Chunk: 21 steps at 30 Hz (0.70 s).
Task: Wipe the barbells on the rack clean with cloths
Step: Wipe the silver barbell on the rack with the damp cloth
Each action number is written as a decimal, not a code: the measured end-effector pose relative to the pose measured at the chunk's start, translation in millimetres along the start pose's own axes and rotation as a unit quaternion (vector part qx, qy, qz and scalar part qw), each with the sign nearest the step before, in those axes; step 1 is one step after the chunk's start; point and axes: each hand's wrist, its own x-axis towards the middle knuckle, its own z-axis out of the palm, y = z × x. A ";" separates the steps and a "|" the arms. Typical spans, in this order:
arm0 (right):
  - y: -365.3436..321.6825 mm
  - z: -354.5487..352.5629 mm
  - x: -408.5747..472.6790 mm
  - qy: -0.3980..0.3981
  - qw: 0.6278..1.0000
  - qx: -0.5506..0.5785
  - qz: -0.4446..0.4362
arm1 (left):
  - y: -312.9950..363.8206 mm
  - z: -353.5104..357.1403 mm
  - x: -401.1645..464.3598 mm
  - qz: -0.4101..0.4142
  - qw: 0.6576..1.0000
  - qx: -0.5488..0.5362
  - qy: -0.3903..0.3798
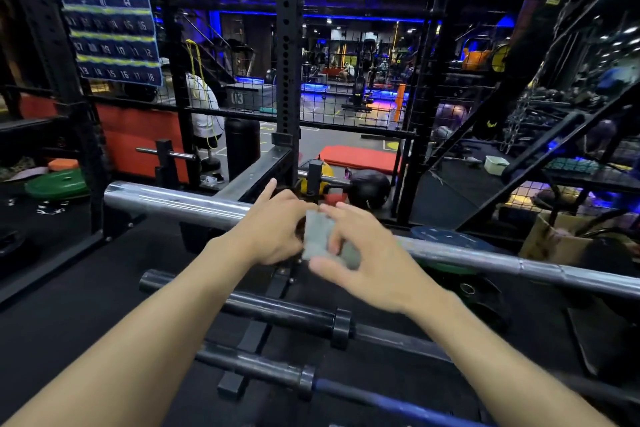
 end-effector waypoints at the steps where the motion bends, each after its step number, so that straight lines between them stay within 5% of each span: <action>1: 0.9 3.3 -5.1 -0.009 1.000 0.006 -0.005 | 0.6 -1.6 -1.0 -0.003 1.000 -0.004 -0.007; 4: 3.3 11.9 -5.4 0.061 0.996 -0.053 -0.041 | 0.5 -1.9 -3.6 0.002 0.999 -0.033 -0.009; 7: -2.1 10.8 8.1 0.101 0.994 -0.037 0.023 | -0.4 -0.6 -1.5 -0.007 0.999 -0.040 -0.002; 13: 12.6 -1.3 57.8 0.022 0.979 -0.065 0.195 | -5.5 0.4 -1.4 0.010 0.998 -0.056 0.010; 19: -12.5 22.5 3.3 0.014 0.970 -0.243 0.022 | -9.6 3.6 -0.5 0.019 0.999 -0.035 0.030; 21: -11.4 24.6 5.2 0.043 0.969 -0.239 0.033 | -9.2 6.5 -1.6 0.025 0.998 -0.034 0.035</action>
